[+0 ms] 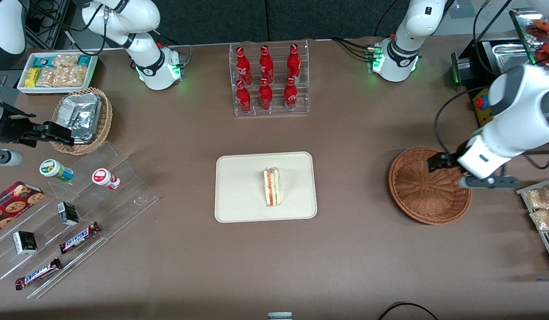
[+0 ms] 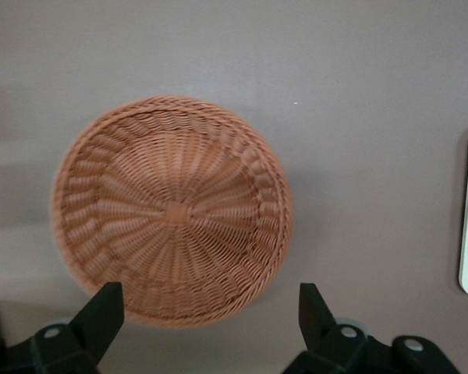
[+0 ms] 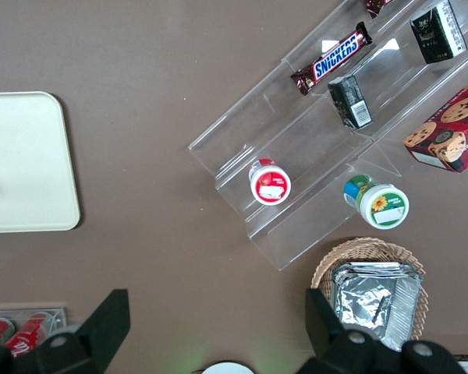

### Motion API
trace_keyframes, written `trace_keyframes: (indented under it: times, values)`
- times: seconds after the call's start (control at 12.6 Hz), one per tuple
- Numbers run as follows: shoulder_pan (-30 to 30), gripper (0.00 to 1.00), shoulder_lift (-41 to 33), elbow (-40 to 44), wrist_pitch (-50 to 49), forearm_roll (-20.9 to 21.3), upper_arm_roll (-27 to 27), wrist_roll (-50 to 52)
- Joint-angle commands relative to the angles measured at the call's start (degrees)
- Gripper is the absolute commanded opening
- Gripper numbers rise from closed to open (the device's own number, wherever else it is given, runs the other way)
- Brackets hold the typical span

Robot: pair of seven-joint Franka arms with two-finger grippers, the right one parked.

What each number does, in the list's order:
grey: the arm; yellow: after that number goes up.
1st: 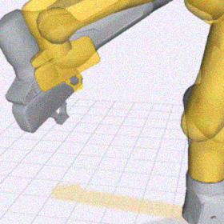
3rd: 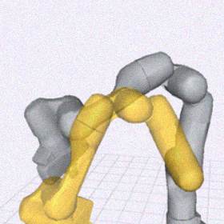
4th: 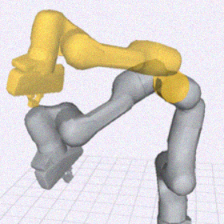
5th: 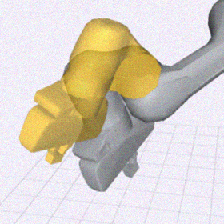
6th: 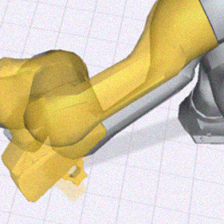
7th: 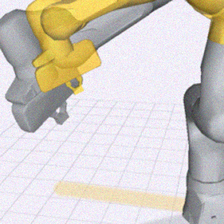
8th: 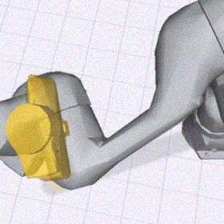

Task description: Place sandwich from basket to tray

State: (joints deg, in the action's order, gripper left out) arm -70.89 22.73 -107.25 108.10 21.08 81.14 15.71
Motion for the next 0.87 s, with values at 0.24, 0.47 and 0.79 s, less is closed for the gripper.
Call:
trace_keyframes:
  times: [0.24, 0.47, 0.79]
  values:
    - [0.22, 1.0, -1.28, 9.68, -8.52, 0.02, 1.83, -0.07]
    - [13.35, 1.0, -1.54, 14.41, -11.14, 0.19, -8.75, 0.28]
    - [36.04, 1.0, -1.89, 25.14, -16.87, -2.07, -31.96, -0.33]
